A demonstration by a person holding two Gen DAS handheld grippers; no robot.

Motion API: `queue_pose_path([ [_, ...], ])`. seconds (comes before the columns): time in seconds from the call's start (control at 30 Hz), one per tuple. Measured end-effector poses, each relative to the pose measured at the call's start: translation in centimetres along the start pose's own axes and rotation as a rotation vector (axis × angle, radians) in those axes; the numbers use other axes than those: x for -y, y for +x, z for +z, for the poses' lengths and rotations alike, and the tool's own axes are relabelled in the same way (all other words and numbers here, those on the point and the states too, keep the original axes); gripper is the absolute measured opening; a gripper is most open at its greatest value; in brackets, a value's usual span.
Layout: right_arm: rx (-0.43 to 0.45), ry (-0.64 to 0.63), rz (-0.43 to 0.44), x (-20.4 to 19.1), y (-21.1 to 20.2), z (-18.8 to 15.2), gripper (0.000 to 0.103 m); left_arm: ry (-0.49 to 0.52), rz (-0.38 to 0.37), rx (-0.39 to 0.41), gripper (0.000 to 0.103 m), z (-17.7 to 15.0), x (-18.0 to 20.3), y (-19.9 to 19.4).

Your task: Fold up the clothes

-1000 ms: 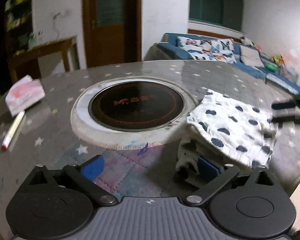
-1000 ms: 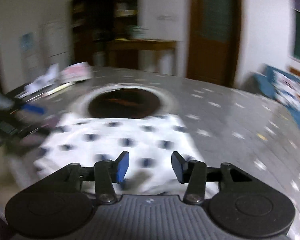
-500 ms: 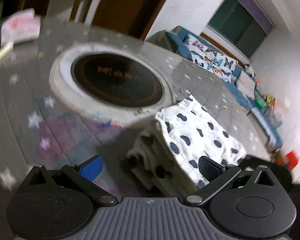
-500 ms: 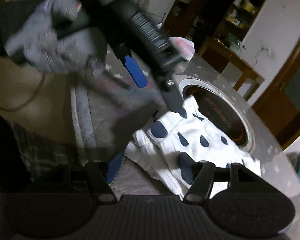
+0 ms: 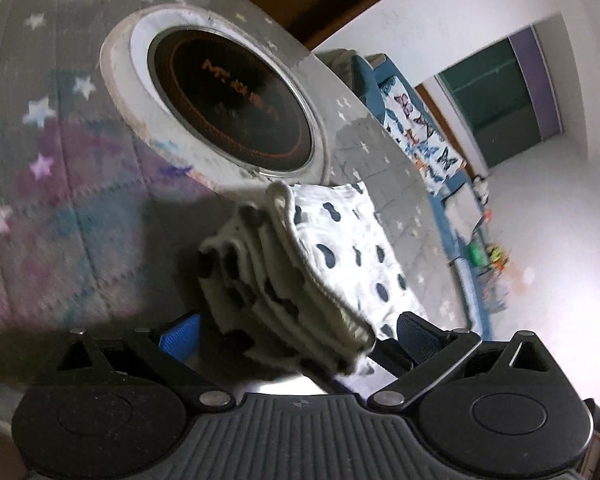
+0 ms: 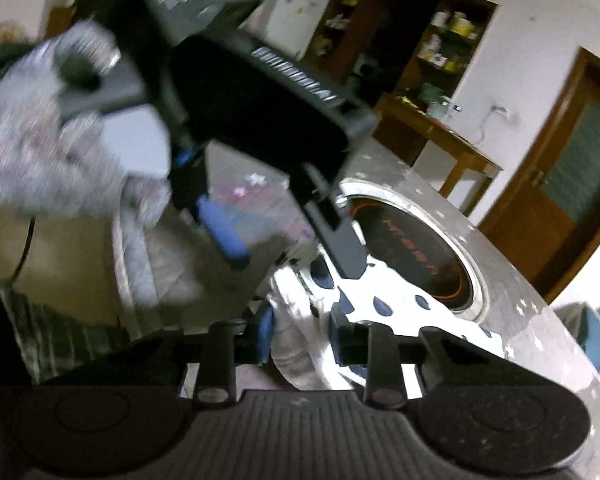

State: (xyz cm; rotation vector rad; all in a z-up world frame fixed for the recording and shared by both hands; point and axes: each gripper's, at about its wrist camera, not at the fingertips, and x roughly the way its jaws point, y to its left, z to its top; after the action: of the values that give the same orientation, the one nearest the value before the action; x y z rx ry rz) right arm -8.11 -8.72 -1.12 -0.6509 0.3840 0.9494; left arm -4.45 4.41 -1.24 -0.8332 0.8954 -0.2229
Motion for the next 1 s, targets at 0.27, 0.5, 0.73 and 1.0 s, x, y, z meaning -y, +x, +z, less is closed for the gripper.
queue_pose_path([
  [0.27, 0.051, 0.146, 0.009, 2.6, -1.8, 0.2, 0.021, -0.149, -0.087, -0.014, 0.103, -0.3, -0.8, 1.4],
  [0.5, 0.057, 0.17, 0.037, 2.7, -2.5, -0.6, 0.021, -0.185, -0.099, 0.012, 0.094, 0.4, -1.3, 3.1],
  [0.73, 0.038, 0.199, 0.075, 2.4, -1.6, -1.0, 0.024, -0.169, -0.086, 0.026, 0.062, 0.8, -1.9, 4.1],
  [1.0, 0.032, 0.32, 0.119, 5.4, -3.7, -2.1, 0.035, -0.11, -0.063, 0.025, 0.036, 1.1, -2.8, 4.8],
])
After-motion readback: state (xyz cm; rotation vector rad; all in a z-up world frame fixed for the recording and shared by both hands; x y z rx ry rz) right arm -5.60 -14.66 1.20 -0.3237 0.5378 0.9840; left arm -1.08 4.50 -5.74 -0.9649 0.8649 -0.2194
